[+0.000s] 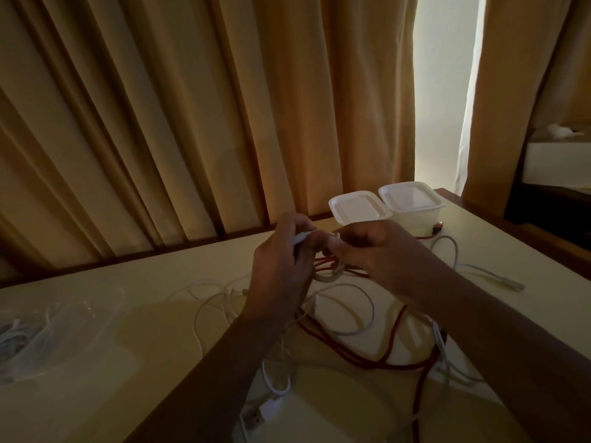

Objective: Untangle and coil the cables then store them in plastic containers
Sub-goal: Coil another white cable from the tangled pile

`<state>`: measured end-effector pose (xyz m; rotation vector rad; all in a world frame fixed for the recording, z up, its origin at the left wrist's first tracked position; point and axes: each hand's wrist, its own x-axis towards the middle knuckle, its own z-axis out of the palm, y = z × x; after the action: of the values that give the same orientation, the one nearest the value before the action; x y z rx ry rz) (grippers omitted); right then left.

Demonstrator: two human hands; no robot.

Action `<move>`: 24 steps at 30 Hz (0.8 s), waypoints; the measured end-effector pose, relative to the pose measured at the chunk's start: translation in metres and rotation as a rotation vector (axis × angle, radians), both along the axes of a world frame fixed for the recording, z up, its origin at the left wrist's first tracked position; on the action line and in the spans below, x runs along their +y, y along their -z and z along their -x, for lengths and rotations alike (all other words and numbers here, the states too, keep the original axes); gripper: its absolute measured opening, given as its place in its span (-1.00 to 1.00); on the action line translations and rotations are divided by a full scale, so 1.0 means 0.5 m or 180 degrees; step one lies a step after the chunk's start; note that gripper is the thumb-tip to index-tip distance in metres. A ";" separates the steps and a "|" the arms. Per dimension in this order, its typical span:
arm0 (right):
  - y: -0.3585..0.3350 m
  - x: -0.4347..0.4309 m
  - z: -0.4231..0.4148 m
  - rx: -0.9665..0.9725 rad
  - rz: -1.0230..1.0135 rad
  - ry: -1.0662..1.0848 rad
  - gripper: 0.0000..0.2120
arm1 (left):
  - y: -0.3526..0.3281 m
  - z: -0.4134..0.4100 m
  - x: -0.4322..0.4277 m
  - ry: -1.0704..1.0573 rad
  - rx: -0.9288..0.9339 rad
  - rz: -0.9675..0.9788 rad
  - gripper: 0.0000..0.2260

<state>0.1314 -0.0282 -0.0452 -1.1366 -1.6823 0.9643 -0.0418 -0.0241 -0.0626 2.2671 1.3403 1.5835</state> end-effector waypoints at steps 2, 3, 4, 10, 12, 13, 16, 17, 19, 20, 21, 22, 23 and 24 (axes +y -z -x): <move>0.005 0.002 0.003 0.0213 0.0120 -0.0152 -0.85 | -0.006 0.006 0.001 0.0003 -0.0121 0.0011 -0.88; 0.008 0.003 0.006 0.0481 0.0245 -0.0206 -0.85 | -0.008 0.006 0.001 0.0050 -0.0241 0.0090 -0.90; 0.011 0.006 0.009 0.0747 0.0381 -0.0244 -0.85 | -0.011 0.006 -0.001 0.0104 -0.0389 0.0207 -0.91; 0.020 0.010 0.015 0.0896 0.0229 -0.0034 -0.82 | -0.024 0.010 0.012 0.0152 -0.1049 0.1000 -0.89; 0.024 0.009 0.018 0.0777 0.0114 0.0036 -0.82 | -0.028 0.014 0.015 0.0044 -0.0984 0.1148 -0.90; 0.025 0.009 0.020 0.0788 0.0088 0.0068 -0.83 | -0.029 0.015 0.013 0.0043 -0.0942 0.1237 -0.90; 0.027 0.003 0.028 0.0825 0.0022 0.0279 -0.84 | -0.031 0.016 0.004 0.0137 -0.0736 0.1320 -0.87; 0.030 0.003 0.031 0.0776 -0.0028 0.0386 -0.84 | -0.032 0.015 0.001 0.0135 -0.0608 0.1278 -0.85; 0.032 0.005 0.030 0.0462 -0.0262 0.0682 -0.86 | -0.034 0.011 -0.004 0.0202 -0.0648 0.1328 -0.87; 0.032 0.006 0.028 0.0297 -0.0386 0.0812 -0.86 | -0.037 0.008 -0.007 0.0295 -0.0824 0.1455 -0.85; 0.031 0.006 0.025 0.0196 -0.0474 0.0892 -0.85 | -0.040 0.008 -0.009 0.0397 -0.0983 0.1609 -0.82; 0.031 0.007 0.022 0.0157 -0.0522 0.0924 -0.85 | -0.043 0.008 -0.011 0.0520 -0.1075 0.1758 -0.82; 0.031 0.006 0.019 0.0138 -0.0552 0.0936 -0.84 | -0.046 0.010 -0.013 0.0655 -0.1086 0.1860 -0.85; 0.032 0.006 0.018 0.0119 -0.0583 0.0947 -0.83 | -0.048 0.012 -0.016 0.0812 -0.1099 0.1966 -0.89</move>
<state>0.1225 -0.0251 -0.0611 -1.1956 -1.4860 0.6282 -0.0477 -0.0320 -0.0384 1.6325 1.1758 1.1873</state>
